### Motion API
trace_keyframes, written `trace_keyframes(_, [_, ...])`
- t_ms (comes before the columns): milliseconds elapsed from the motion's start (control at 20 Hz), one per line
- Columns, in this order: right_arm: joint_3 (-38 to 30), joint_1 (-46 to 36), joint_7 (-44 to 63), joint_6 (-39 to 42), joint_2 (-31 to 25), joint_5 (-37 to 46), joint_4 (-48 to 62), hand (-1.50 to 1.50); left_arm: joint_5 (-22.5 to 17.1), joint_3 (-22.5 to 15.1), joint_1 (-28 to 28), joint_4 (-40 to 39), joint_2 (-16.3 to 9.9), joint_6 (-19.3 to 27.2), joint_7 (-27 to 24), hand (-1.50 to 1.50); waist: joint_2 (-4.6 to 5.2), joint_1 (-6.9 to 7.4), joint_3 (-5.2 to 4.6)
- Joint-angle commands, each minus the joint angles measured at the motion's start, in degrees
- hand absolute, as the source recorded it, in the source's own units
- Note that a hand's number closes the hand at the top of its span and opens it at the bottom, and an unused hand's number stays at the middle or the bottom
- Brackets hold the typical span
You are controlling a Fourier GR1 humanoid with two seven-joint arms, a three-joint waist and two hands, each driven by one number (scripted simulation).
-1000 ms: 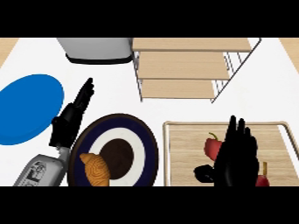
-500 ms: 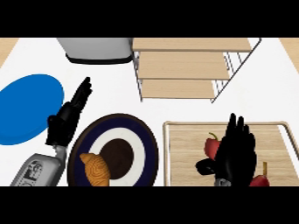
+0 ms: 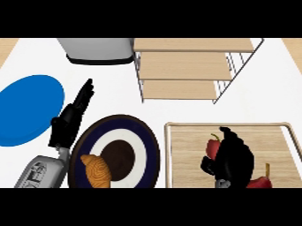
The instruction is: Pick the bell pepper from the tray and place it in the tiered shelf
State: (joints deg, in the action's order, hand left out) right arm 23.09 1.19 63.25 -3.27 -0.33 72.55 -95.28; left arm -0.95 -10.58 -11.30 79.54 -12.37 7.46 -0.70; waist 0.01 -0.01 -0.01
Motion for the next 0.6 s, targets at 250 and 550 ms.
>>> trace_keyframes(250, [2.9, 3.0, 3.8, 2.7, 0.3, 6.2, -2.6, 1.50, 1.3, 1.7, 2.7, 6.0, 0.4, -2.0, 3.4, 0.00, -0.11, -0.06, 0.00])
trace_keyframes(550, [18.4, -4.3, 9.9, -4.3, 0.3, 1.0, 6.4, 1.50, 1.3, 1.6, 0.1, 3.8, 2.1, -2.6, 3.4, 0.00, 0.03, 1.18, 0.04])
